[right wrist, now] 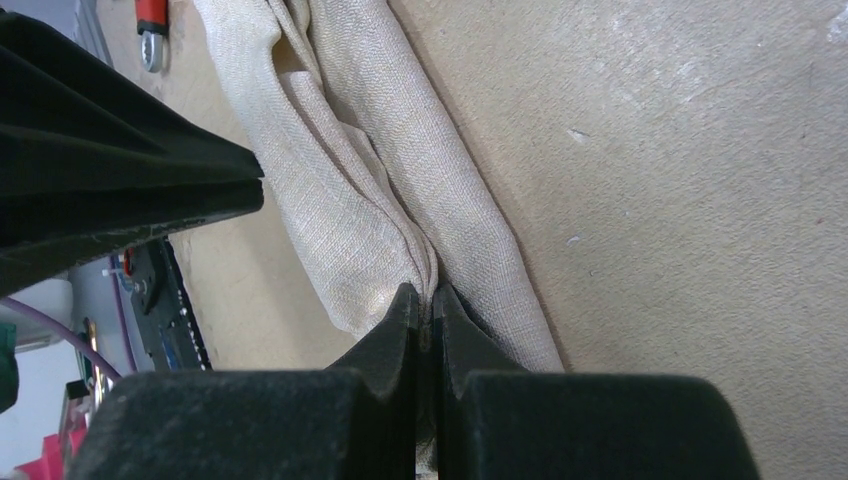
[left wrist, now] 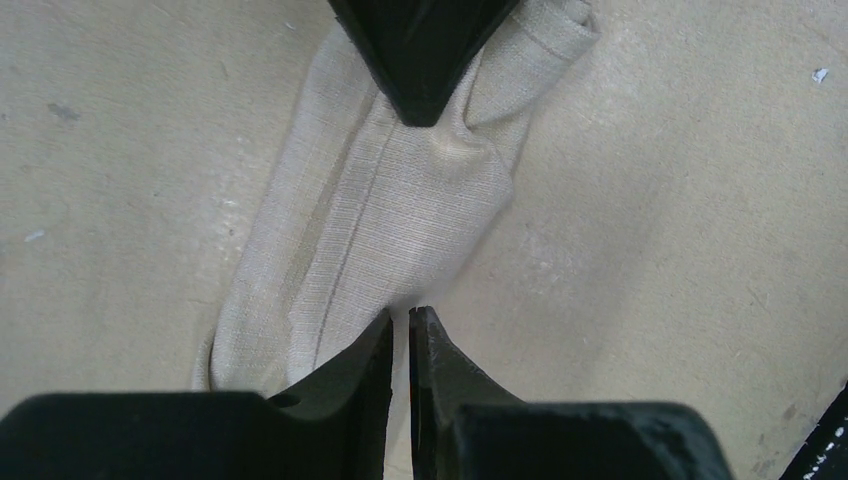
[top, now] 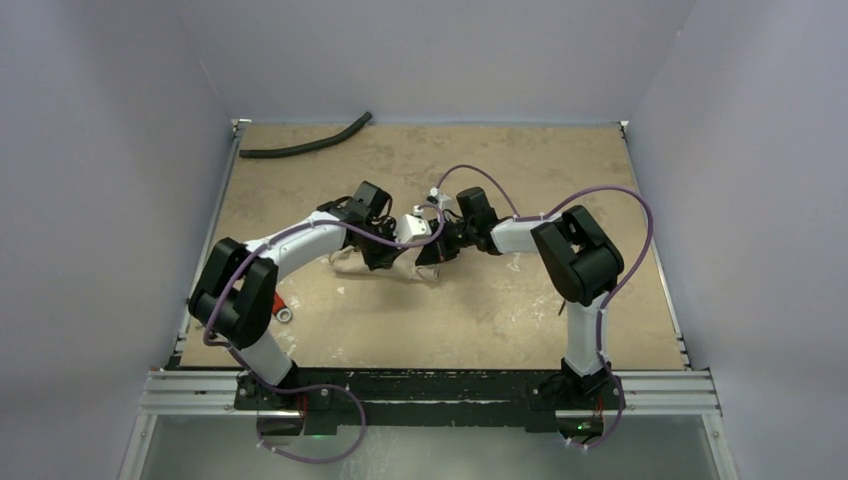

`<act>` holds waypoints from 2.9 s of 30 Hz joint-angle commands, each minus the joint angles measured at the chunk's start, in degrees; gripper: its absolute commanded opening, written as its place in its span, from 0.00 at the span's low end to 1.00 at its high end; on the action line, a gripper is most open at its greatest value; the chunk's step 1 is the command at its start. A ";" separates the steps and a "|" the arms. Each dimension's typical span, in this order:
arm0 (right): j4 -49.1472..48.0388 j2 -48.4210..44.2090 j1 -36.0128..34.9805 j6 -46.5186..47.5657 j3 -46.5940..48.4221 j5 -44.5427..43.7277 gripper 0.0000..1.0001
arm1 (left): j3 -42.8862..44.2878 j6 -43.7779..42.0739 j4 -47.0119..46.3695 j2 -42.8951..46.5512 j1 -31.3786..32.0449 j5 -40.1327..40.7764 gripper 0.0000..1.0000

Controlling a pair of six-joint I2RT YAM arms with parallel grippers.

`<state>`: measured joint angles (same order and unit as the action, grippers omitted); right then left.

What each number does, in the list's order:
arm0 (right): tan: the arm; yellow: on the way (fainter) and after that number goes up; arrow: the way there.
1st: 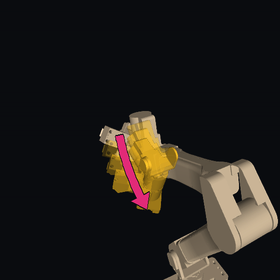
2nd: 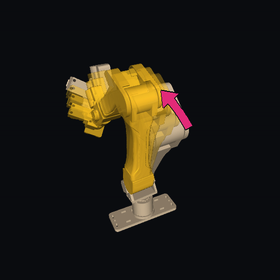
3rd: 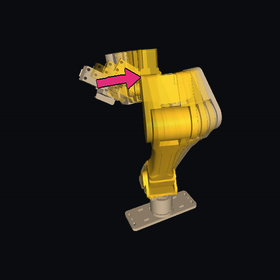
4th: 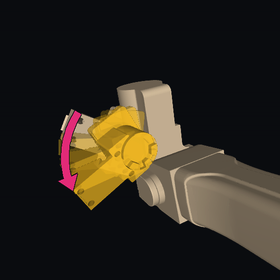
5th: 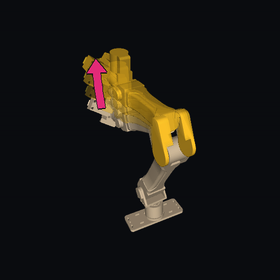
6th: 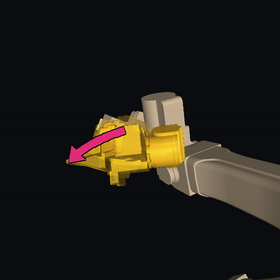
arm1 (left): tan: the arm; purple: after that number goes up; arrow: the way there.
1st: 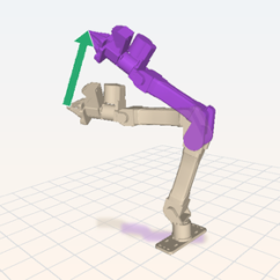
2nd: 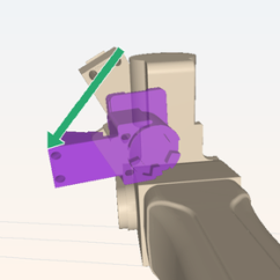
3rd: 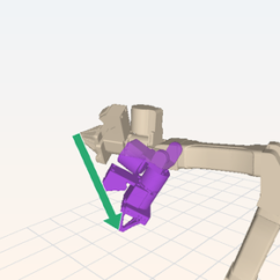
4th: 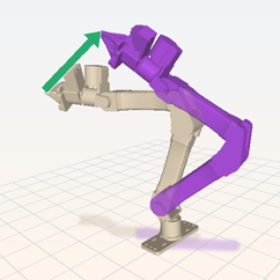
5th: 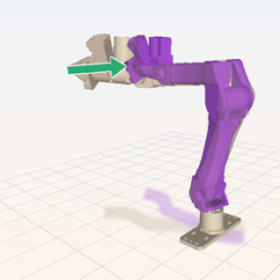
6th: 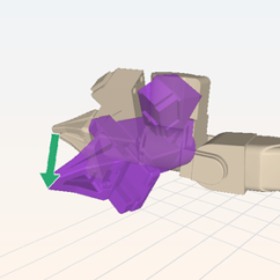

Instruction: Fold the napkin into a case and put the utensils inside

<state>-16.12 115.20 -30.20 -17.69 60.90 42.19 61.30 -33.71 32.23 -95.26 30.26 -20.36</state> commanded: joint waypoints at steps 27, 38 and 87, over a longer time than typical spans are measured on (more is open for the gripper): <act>-1.02 -1.31 0.56 -2.23 -2.41 8.58 0.10 | -8.28 -1.32 -14.20 -2.24 -4.11 10.34 0.04; 5.15 -13.09 2.86 -1.06 -0.90 -3.75 0.32 | -8.34 0.62 -12.58 -4.61 -5.30 6.90 0.02; -13.88 -2.61 -7.83 -22.66 -0.26 -7.18 0.00 | -7.06 9.13 -10.10 -5.04 -5.46 3.87 0.03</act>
<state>-25.58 111.26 -37.30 -37.17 58.00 32.53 56.53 -26.28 20.12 -97.78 25.34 -16.34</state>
